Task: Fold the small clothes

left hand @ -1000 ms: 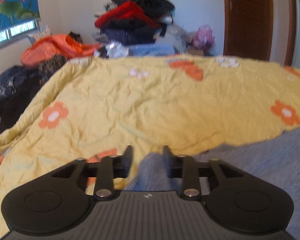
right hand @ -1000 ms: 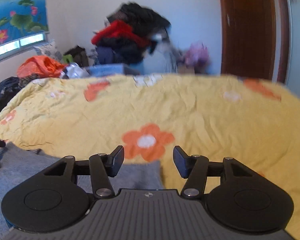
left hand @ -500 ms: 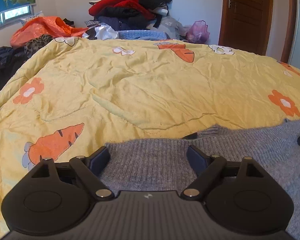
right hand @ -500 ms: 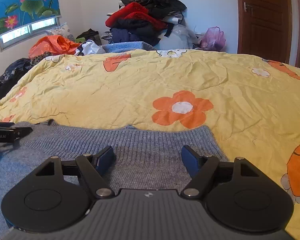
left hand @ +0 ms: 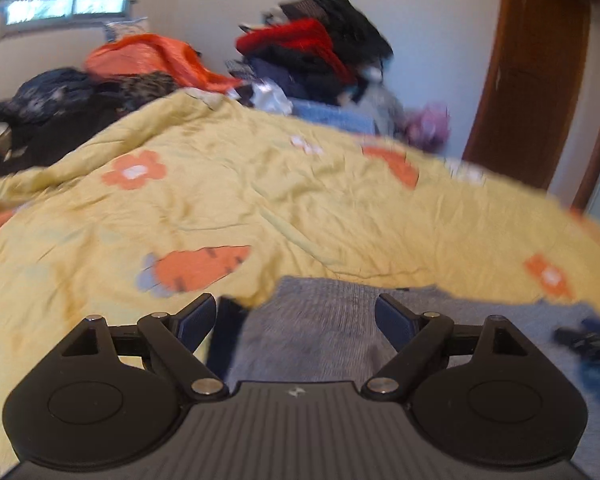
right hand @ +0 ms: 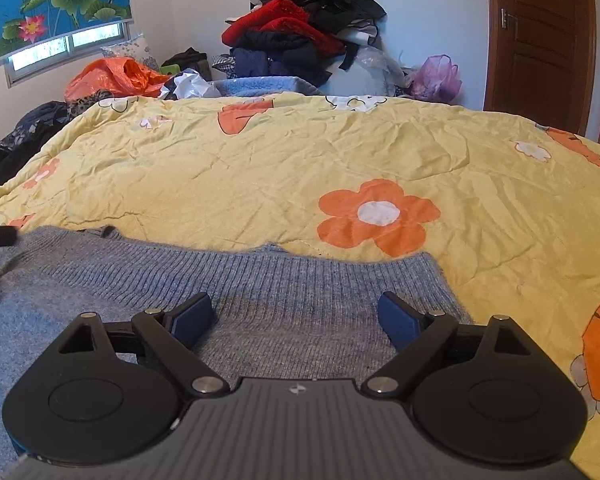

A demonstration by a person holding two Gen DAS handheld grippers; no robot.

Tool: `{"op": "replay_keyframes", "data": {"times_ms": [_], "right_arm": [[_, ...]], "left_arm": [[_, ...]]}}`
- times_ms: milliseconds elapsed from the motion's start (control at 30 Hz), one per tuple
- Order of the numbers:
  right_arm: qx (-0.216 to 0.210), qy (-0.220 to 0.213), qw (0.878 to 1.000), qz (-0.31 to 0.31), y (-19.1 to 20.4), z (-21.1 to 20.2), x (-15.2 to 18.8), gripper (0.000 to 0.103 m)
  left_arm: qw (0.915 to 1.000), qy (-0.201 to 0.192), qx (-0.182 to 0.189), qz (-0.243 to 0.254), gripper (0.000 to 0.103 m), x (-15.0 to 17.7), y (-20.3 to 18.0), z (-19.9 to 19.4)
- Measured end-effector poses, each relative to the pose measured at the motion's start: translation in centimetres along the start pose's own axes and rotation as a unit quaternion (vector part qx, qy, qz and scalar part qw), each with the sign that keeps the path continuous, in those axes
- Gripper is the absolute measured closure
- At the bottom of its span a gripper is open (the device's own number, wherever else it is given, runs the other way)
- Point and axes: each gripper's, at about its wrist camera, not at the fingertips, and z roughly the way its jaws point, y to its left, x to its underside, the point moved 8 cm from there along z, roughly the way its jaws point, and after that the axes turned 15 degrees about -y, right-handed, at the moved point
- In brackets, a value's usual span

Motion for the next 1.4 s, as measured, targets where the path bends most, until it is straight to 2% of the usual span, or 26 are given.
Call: {"op": "replay_keyframes", "data": {"times_ms": [133,200,333,400,433,467,533,600,667,733,767,833,867,967,1000,1067,1133,1200,1267,1300,1333,1367,1400], "right_arm": [[-0.004,-0.001,1.0,0.004,0.0,-0.1,0.0,0.013],[-0.006,-0.001,1.0,0.007,0.0,-0.1,0.0,0.012],[0.0,0.003,1.0,-0.006,0.3,-0.1,0.0,0.011],[0.03,-0.003,0.999,-0.031,0.7,-0.6,-0.4,0.012],[0.044,-0.016,0.998,-0.044,1.1,-1.3,-0.9,0.012],[0.04,-0.032,0.997,-0.051,1.8,-2.2,-1.4,0.012],[0.004,-0.042,0.998,-0.056,3.4,-3.8,-1.5,0.007],[-0.017,-0.028,0.996,-0.086,4.5,-4.7,-0.5,0.002],[-0.01,0.006,0.993,-0.12,3.9,-4.3,1.6,0.002],[-0.013,0.011,0.998,-0.053,1.8,-4.2,1.9,0.001],[0.003,0.015,0.999,-0.031,0.9,-4.5,1.6,0.001],[0.031,0.007,0.999,-0.023,0.5,-5.5,0.6,0.001],[0.029,0.001,0.999,-0.021,0.9,-6.3,0.4,0.001],[-0.033,-0.011,0.999,-0.035,3.9,-8.4,0.7,0.0],[-0.042,-0.008,0.998,-0.051,4.7,-8.6,1.4,0.0],[-0.031,0.009,0.996,-0.085,5.3,-8.1,3.5,0.0],[-0.034,-0.005,0.997,-0.063,4.9,-8.4,3.7,0.0],[-0.023,-0.005,0.999,-0.038,4.1,-8.6,3.5,0.0],[-0.024,-0.007,0.999,-0.029,3.8,-8.6,3.3,0.0],[-0.024,-0.008,0.999,-0.028,3.7,-8.6,3.3,0.0],[-0.024,-0.007,0.999,-0.028,3.7,-8.5,3.3,0.0],[-0.024,-0.007,0.999,-0.028,3.7,-8.4,3.3,0.0],[-0.025,-0.007,0.999,-0.027,3.7,-8.4,3.3,0.0]], "left_arm": [[0.9926,0.005,-0.002,-0.121,0.016,1.5,4.0,-7.1],[0.9877,0.023,-0.001,-0.155,0.016,3.3,4.8,-9.9],[0.9909,0.017,0.032,-0.13,0.016,4.5,3.0,-13.3],[0.9922,0.028,0.057,-0.107,0.016,4.8,1.3,-13.3],[0.9932,0.035,0.054,-0.097,0.016,5.0,0.9,-13.2],[0.9939,0.037,0.047,-0.092,0.016,5.3,0.8,-13.1],[0.9941,0.036,0.039,-0.094,0.016,5.8,1.0,-13.2],[0.9934,0.046,0.037,-0.098,0.016,6.4,1.5,-13.2],[0.9937,0.053,0.023,-0.096,0.016,7.0,2.2,-13.3],[0.9929,0.052,-0.001,-0.107,0.016,7.4,3.4,-13.6],[0.9913,0.053,-0.011,-0.12,0.016,7.6,4.1,-14.0],[0.9859,0.045,-0.019,-0.16,0.016,7.9,5.4,-14.9],[0.9835,0.043,-0.013,-0.175,0.016,8.1,5.7,-15.3],[0.9793,0.04,0.001,-0.198,0.016,8.2,5.7,-15.6],[0.9751,0.042,0.011,-0.218,0.016,8.2,5.4,-15.4],[0.9627,0.047,0.027,-0.265,0.016,8.0,5.1,-14.7],[0.9498,0.059,0.041,-0.305,0.017,8.2,4.6,-13.6],[0.946,0.05,0.023,-0.32,0.018,8.0,4.7,-13.0],[0.9473,0.052,-0.002,-0.316,0.031,7.8,4.8,-12.6],[0.9498,0.057,-0.017,-0.307,0.047,7.8,4.8,-12.4],[0.9509,0.059,-0.026,-0.303,0.058,7.9,5.0,-12.2],[0.9508,0.064,-0.032,-0.301,0.064,8.1,5.1,-12.0],[0.952,0.071,-0.037,-0.295,0.074,8.2,5.2,-11.8]]}}
